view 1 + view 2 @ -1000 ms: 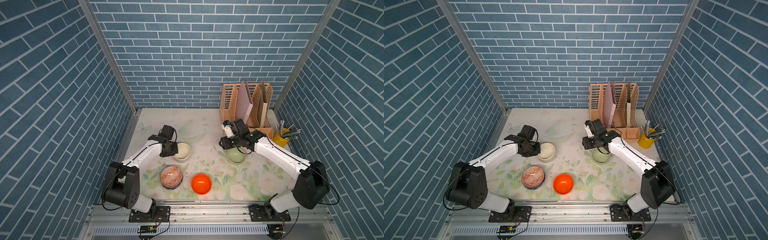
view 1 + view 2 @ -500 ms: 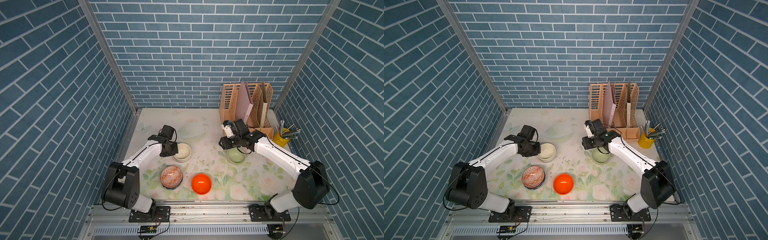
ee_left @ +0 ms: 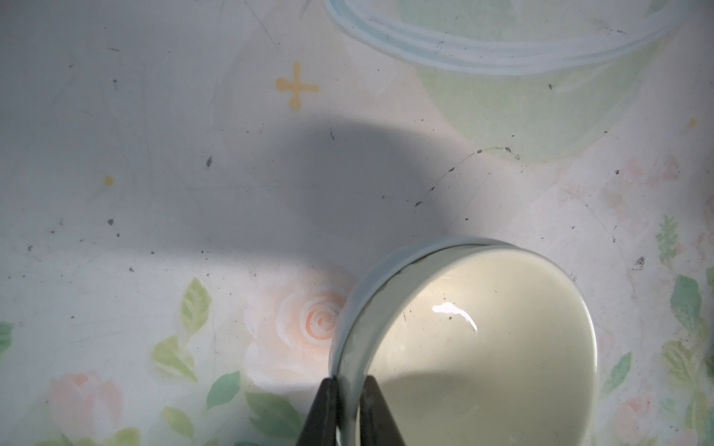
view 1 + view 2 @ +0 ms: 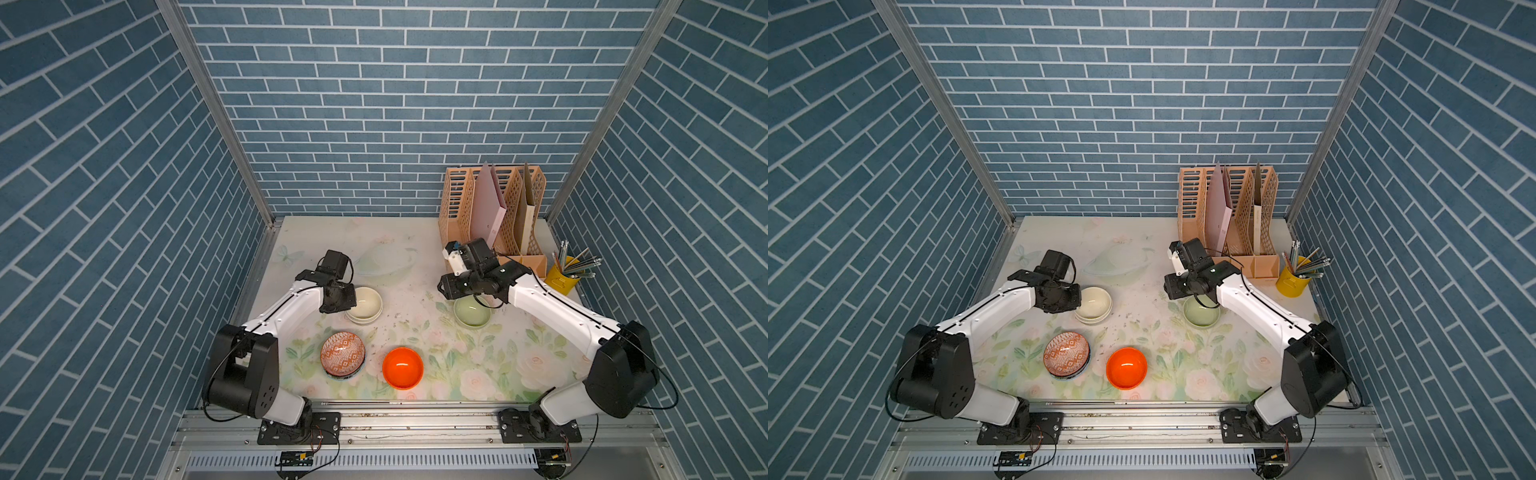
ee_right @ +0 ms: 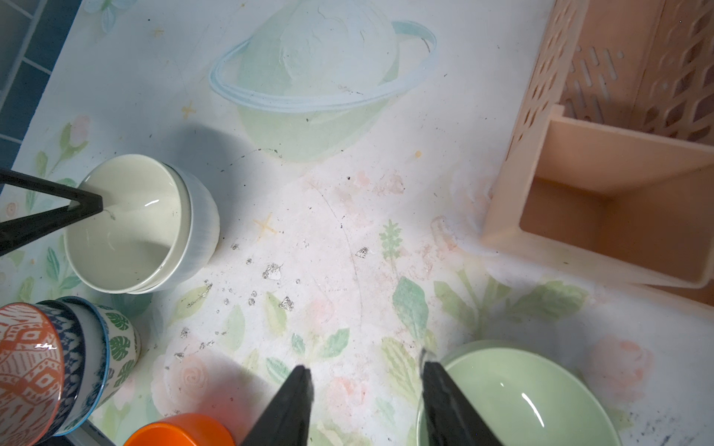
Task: Stack the bowls
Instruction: Place the bowl on the bowl.
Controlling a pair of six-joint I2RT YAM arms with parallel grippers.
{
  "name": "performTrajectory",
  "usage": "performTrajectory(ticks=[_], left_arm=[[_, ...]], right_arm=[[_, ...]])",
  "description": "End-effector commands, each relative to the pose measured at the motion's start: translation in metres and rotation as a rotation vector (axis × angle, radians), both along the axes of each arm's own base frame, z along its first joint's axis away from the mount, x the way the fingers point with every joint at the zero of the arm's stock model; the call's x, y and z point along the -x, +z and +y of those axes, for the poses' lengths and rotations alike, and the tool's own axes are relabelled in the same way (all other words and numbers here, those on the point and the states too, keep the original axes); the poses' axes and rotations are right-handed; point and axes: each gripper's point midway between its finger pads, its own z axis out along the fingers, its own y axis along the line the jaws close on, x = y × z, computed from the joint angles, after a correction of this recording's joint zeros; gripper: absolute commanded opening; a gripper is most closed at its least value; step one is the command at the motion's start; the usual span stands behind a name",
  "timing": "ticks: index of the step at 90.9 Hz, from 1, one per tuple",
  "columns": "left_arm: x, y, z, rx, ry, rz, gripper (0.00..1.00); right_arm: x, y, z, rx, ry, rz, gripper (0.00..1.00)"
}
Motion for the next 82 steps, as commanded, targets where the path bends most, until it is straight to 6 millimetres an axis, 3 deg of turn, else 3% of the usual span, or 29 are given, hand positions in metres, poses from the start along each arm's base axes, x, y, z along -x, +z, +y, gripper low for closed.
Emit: performTrajectory(ticks=[1, 40, 82], left_arm=[[0.003, 0.003, 0.005, -0.013, 0.001, -0.005, 0.20], [0.002, 0.009, 0.004, -0.010, -0.003, -0.012, 0.15], [0.001, 0.019, 0.005, -0.012, -0.005, -0.024, 0.17]], right_arm=[[0.000, -0.005, 0.000, 0.010, 0.017, 0.000, 0.51], [0.001, -0.006, 0.000, 0.007, 0.020, 0.002, 0.51], [0.000, -0.007, 0.002, 0.004, 0.024, 0.002, 0.51]])
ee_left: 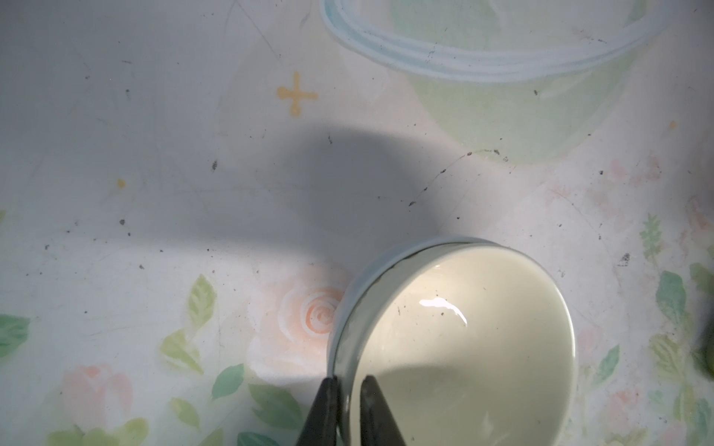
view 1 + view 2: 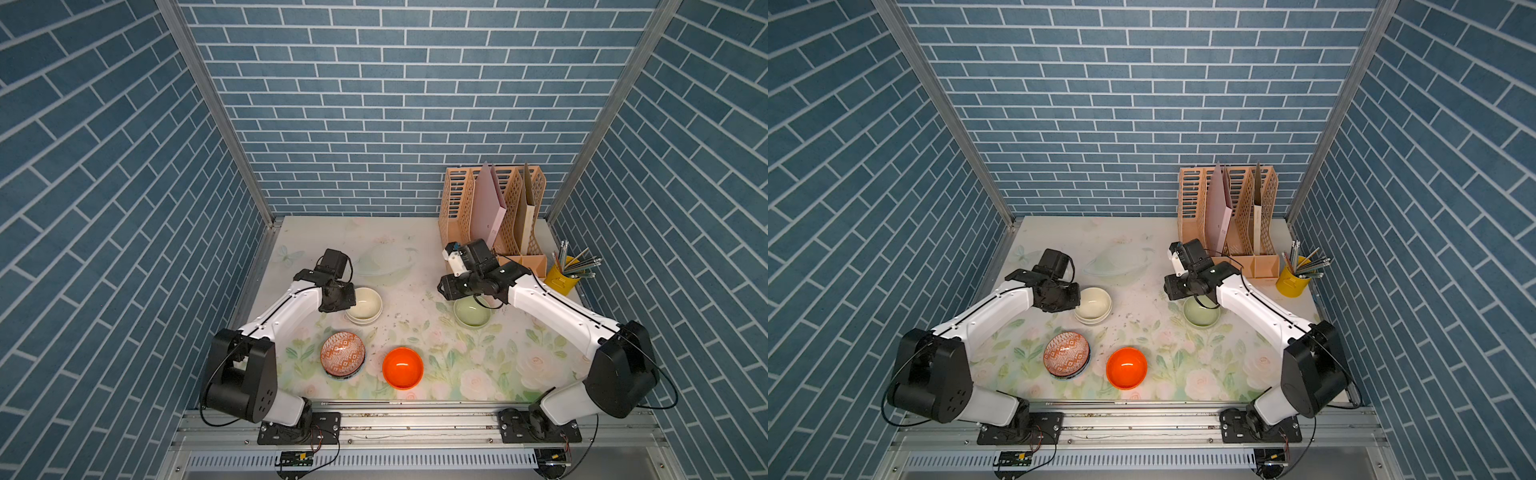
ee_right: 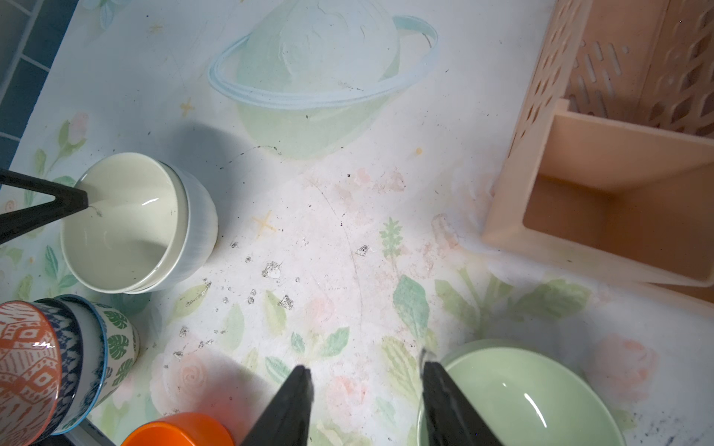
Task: Stack the bowls
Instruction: Place the bowl on the bowl.
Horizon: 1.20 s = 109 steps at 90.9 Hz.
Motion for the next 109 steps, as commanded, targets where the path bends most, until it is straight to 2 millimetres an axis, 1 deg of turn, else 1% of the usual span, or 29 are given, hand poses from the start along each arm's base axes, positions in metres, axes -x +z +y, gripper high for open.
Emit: performTrajectory(ticks=[1, 15, 30, 40, 61, 77, 109], left_arm=[[0.000, 0.010, 0.004, -0.011, -0.002, -0.011, 0.17], [0.002, 0.006, 0.004, -0.014, -0.003, -0.001, 0.16], [0.002, 0.004, 0.004, -0.012, -0.003, 0.003, 0.11], [0.002, 0.003, 0.005, -0.019, -0.002, 0.004, 0.11], [0.004, -0.004, 0.005, -0.022, -0.001, 0.018, 0.11], [0.004, -0.004, 0.006, -0.022, 0.002, 0.015, 0.00], [0.004, -0.013, 0.006, -0.028, 0.000, 0.036, 0.00]], right_arm=[[-0.001, -0.005, 0.001, 0.006, 0.022, 0.001, 0.51], [0.000, -0.006, 0.001, 0.006, 0.023, 0.003, 0.51], [0.000, -0.006, 0.002, 0.005, 0.025, 0.003, 0.51], [0.000, -0.007, 0.002, 0.005, 0.026, 0.006, 0.51], [0.000, -0.008, 0.002, 0.006, 0.026, 0.006, 0.51], [0.000, -0.008, 0.002, 0.005, 0.026, 0.005, 0.51], [0.001, -0.010, 0.001, 0.007, 0.029, 0.006, 0.51]])
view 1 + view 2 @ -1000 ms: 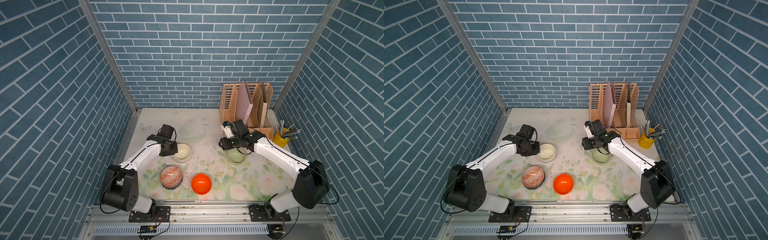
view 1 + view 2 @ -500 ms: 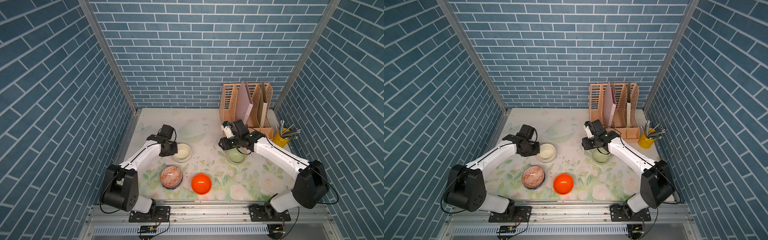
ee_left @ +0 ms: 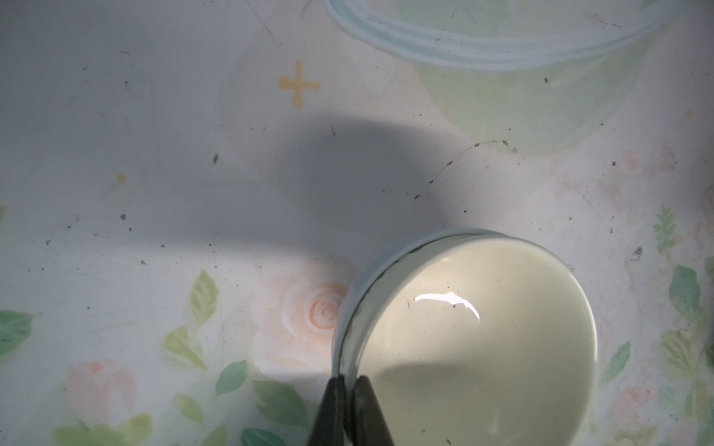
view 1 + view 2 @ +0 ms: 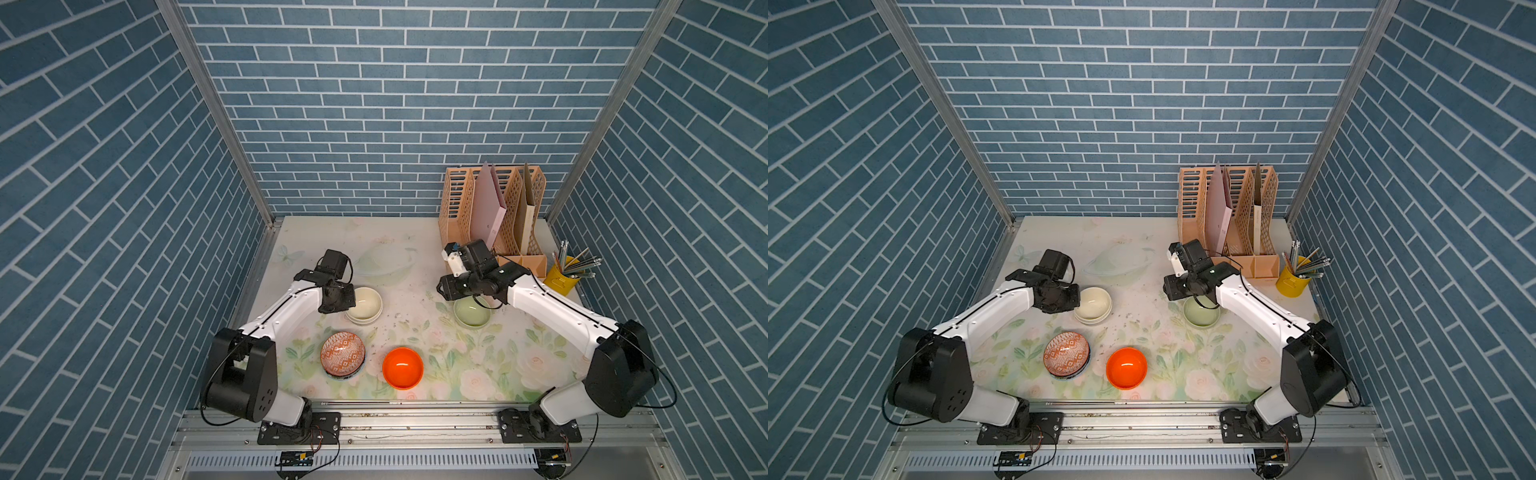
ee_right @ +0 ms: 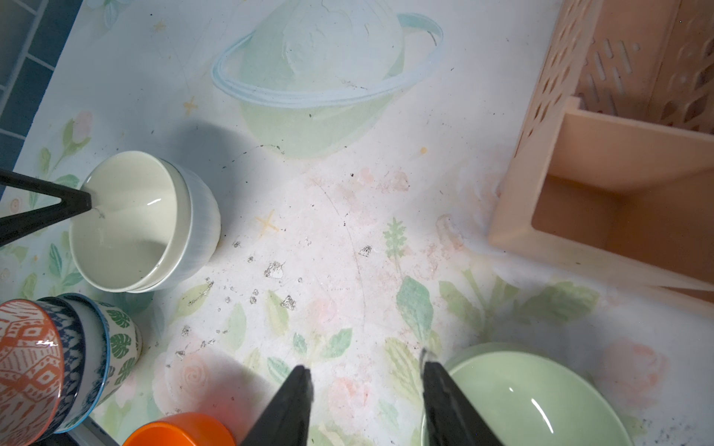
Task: Stack the bowls
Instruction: Place the bowl on the bowl.
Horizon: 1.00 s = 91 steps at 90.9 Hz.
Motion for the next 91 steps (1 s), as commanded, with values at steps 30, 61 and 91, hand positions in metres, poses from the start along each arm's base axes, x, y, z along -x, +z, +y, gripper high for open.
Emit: performTrajectory(ticks=[30, 61, 91], left_arm=[[0.003, -0.009, 0.003, -0.013, -0.002, 0.023, 0.00], [-0.004, 0.019, 0.006, -0.022, 0.001, -0.036, 0.47], [-0.010, 0.106, 0.002, 0.047, 0.009, -0.234, 0.57]], right_arm=[[0.001, -0.008, 0.000, 0.014, 0.027, 0.003, 0.51], [0.001, -0.008, -0.005, 0.030, 0.011, -0.009, 0.55], [0.003, -0.017, -0.081, 0.100, -0.217, -0.006, 0.54]])
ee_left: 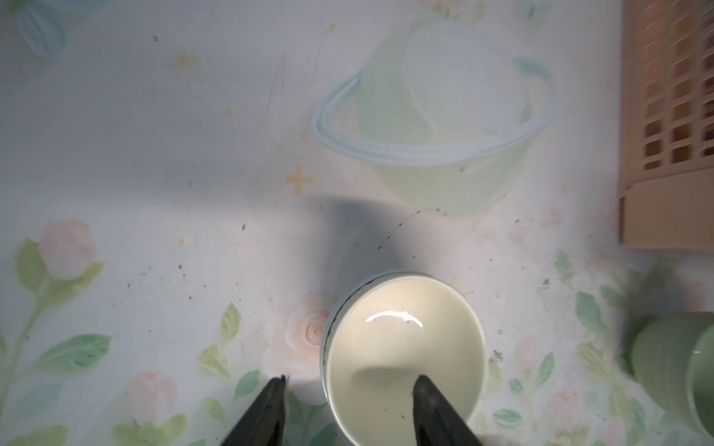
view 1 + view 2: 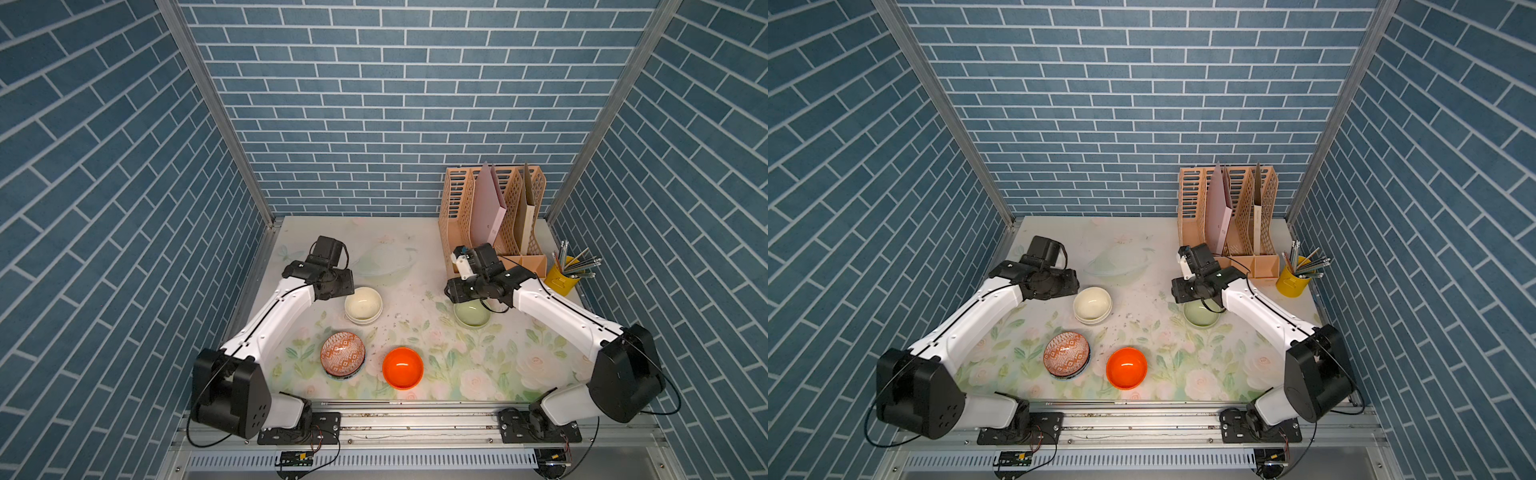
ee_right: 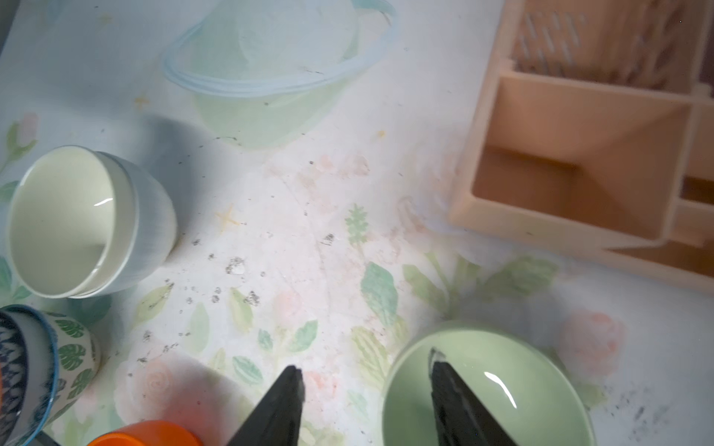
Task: Stack the bowls
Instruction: Place the bowl on the bowl, then pick up the bowl from the center of the board.
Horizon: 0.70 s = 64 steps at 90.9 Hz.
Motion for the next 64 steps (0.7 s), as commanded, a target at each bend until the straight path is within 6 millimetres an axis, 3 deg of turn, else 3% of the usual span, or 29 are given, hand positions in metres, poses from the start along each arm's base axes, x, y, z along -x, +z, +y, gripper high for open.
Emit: performTrajectory(ticks=[1, 17, 30, 64], left_arm=[[0.011, 0.019, 0.001, 0.031, -0.001, -0.025, 0.57], [0.027, 0.030, -0.009, 0.113, -0.030, -0.060, 0.57], [0.034, 0.026, -0.007, 0.103, -0.039, -0.050, 0.57], [0.038, 0.017, -0.008, 0.111, -0.047, -0.045, 0.57]], right_arm=[[0.007, -0.001, -0.040, 0.052, -0.125, -0.012, 0.53], [0.020, -0.017, -0.089, 0.116, -0.272, 0.000, 0.51], [0.023, -0.028, -0.109, 0.128, -0.332, 0.024, 0.49], [0.017, -0.058, -0.106, 0.091, -0.333, 0.090, 0.39]])
